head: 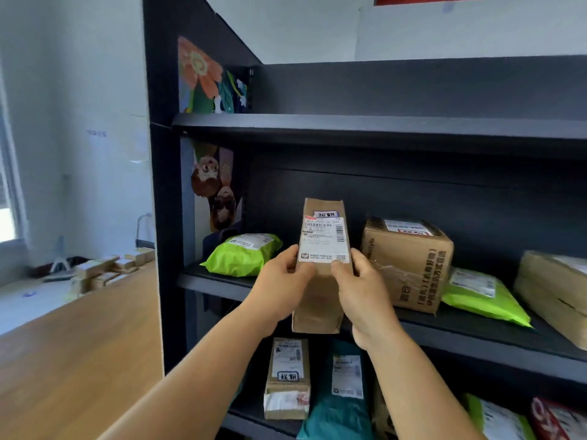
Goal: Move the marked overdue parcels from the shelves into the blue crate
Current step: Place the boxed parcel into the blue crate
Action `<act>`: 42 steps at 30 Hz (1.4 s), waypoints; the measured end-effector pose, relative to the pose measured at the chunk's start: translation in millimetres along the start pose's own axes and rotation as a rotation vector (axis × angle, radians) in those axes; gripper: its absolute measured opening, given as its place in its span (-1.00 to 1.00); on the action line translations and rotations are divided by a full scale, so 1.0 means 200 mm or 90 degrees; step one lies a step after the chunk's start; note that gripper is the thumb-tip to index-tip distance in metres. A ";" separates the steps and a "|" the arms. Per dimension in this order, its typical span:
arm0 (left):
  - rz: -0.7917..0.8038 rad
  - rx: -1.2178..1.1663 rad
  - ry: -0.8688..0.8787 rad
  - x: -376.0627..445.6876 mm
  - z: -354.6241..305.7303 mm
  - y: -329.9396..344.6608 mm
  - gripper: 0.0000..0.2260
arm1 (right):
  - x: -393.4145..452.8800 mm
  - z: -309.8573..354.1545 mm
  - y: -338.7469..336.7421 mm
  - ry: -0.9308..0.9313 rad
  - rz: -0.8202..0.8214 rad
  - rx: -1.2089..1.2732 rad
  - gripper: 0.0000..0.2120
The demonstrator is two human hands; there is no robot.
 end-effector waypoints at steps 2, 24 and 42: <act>-0.017 -0.013 -0.007 -0.09 -0.02 0.00 -0.70 | -0.04 -0.01 -0.02 0.012 0.036 0.011 -0.52; -0.286 0.017 -0.066 -1.14 -0.27 -0.63 -0.66 | -0.97 0.10 0.07 -0.004 0.305 0.113 -0.56; -0.536 0.172 -0.126 -2.72 -0.53 -1.79 -0.70 | -2.85 0.34 0.34 0.073 0.620 0.178 -0.74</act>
Point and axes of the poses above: each hand's wrist, its own x-axis towards the middle knuckle, its own y-axis out of the palm, z = x × y, the point moved 7 cm from there along x, towards the middle knuckle, and after that the axes turned 14 degrees about -z, right-handed, at the moved point
